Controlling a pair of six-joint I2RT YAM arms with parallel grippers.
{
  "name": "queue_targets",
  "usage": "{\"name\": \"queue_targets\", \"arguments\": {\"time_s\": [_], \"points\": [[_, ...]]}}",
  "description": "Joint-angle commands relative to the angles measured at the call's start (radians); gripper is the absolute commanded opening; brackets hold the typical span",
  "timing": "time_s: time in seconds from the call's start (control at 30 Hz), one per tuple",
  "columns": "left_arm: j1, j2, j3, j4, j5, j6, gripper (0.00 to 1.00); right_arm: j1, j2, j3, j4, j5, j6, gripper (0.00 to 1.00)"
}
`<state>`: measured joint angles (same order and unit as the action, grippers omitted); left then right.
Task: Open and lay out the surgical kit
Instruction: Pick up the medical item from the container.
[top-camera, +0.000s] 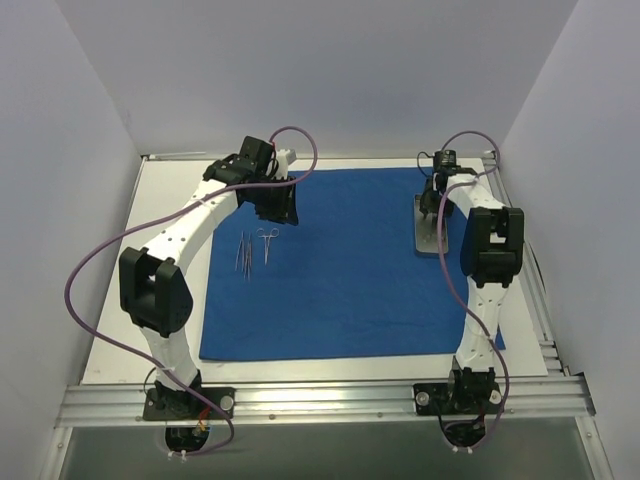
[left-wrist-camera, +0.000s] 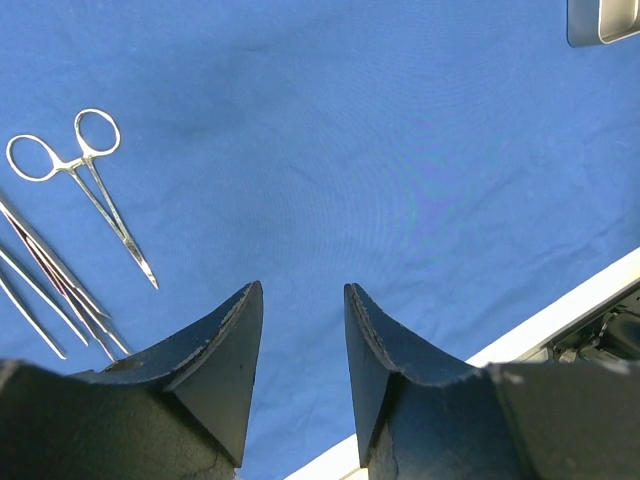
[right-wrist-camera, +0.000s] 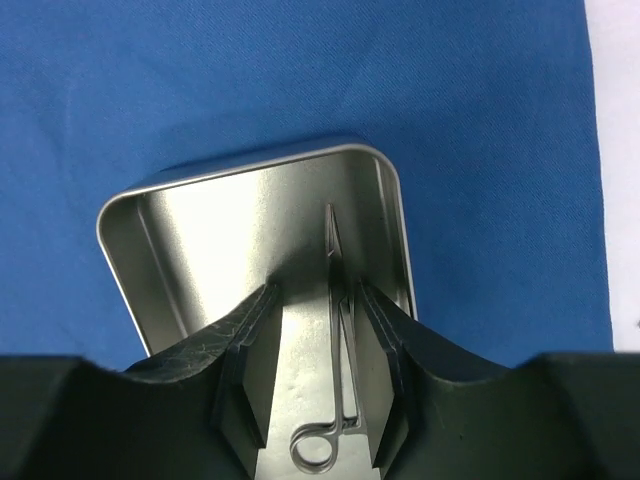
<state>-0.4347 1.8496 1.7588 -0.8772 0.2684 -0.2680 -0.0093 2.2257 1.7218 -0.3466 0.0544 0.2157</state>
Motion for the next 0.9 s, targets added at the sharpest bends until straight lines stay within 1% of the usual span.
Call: {"name": "queue_targets", "arguments": {"time_s": [0.0, 0.13, 0.3, 0.33, 0.4, 0.5, 0.53, 0.57, 0.67, 0.87], "points": [[0.005, -0.024, 0.01, 0.029, 0.023, -0.007, 0.47, 0.003, 0.045, 0.012, -0.008, -0.001, -0.009, 0.35], [0.005, -0.023, 0.002, 0.03, 0.028, -0.01, 0.47, 0.003, 0.063, -0.027, 0.004, -0.019, -0.012, 0.28], [0.005, -0.035, -0.01, 0.041, 0.032, -0.014, 0.48, 0.003, 0.065, -0.051, 0.006, -0.031, -0.001, 0.16], [0.005, -0.038, -0.013, 0.044, 0.037, -0.014, 0.51, 0.003, 0.054, -0.05, 0.005, -0.031, 0.001, 0.06], [0.005, -0.049, -0.021, 0.058, 0.052, -0.011, 0.54, 0.003, 0.042, -0.033, 0.001, -0.036, -0.001, 0.0], [0.005, -0.049, -0.022, 0.055, 0.069, -0.01, 0.59, 0.003, 0.02, 0.016, -0.032, -0.028, 0.007, 0.0], [0.005, -0.049, -0.022, 0.055, 0.068, -0.013, 0.74, 0.003, 0.005, 0.027, -0.051, -0.024, 0.01, 0.0], [0.005, -0.053, -0.028, 0.058, 0.069, -0.014, 0.94, 0.003, -0.004, 0.032, -0.058, -0.021, 0.014, 0.0], [0.005, -0.056, -0.03, 0.067, 0.075, -0.017, 0.94, 0.003, -0.046, 0.044, -0.089, -0.019, 0.027, 0.0], [0.002, -0.059, -0.019, 0.087, 0.101, -0.013, 0.94, 0.003, -0.147, 0.007, -0.114, -0.015, 0.022, 0.0]]}}
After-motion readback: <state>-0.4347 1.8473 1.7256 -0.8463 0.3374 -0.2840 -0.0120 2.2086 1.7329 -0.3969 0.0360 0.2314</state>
